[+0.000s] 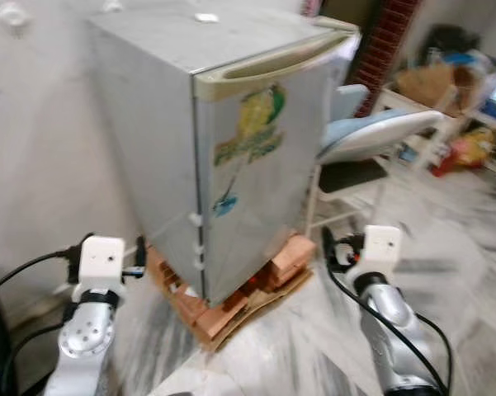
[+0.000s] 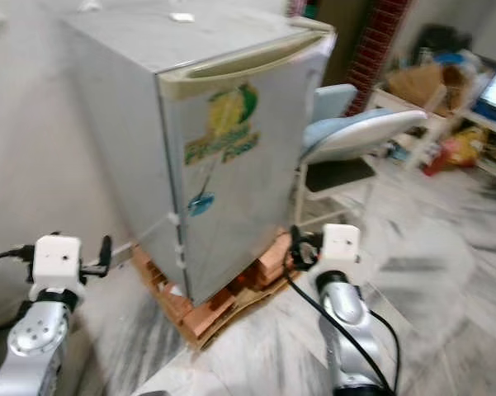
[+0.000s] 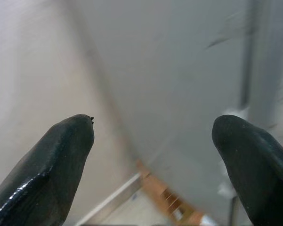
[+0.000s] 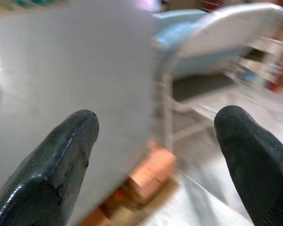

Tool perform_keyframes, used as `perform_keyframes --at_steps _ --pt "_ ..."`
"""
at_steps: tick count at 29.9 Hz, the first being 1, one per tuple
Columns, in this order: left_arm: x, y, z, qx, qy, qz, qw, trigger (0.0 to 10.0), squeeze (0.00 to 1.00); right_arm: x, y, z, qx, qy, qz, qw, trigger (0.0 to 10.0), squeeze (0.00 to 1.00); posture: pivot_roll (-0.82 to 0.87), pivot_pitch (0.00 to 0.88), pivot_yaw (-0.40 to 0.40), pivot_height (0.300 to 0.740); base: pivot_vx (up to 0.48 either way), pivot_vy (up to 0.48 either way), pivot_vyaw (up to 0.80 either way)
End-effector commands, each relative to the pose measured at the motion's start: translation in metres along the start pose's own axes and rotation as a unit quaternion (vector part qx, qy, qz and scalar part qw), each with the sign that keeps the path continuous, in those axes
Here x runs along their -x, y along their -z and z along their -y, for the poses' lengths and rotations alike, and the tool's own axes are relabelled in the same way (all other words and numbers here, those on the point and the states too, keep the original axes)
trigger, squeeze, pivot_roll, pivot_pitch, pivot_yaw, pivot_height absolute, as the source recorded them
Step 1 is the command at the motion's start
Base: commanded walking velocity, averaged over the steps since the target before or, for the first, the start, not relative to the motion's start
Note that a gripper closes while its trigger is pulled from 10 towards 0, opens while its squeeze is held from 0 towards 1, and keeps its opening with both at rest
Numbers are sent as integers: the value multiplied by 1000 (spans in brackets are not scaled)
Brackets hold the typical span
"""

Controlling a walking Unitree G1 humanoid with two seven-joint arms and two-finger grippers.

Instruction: Restocking fridge

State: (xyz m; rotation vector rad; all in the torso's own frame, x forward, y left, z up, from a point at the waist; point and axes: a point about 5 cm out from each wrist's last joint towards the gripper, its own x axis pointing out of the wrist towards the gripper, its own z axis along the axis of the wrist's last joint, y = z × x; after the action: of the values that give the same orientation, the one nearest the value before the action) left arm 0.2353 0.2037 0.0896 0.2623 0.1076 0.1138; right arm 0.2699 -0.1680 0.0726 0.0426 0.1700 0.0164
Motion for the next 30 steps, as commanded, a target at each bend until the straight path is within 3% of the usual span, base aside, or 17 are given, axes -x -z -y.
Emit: perform_keyframes --at_steps 1,15,25,30 --pt "0 -3 8 3 13 8 1000 10000 0 1 2 11 11 18 -8 1000 10000 0 88 0 -71 740 0 480 -800" --pt "4 -1 15 11 23 10 1000 10000 0 -2 1 11 16 8 -9 1000 10000 0 88 0 -93 740 0 446 -97" --pt "-2 -3 16 7 33 22 999 10000 0 -1 5 12 10 20 -14 1000 10000 0 75 0 -67 740 0 0 -142" --pt "-8 -8 21 -1 67 33 997 10000 0 7 8 15 1 40 -17 999 10000 0 48 0 -30 740 0 0 0"
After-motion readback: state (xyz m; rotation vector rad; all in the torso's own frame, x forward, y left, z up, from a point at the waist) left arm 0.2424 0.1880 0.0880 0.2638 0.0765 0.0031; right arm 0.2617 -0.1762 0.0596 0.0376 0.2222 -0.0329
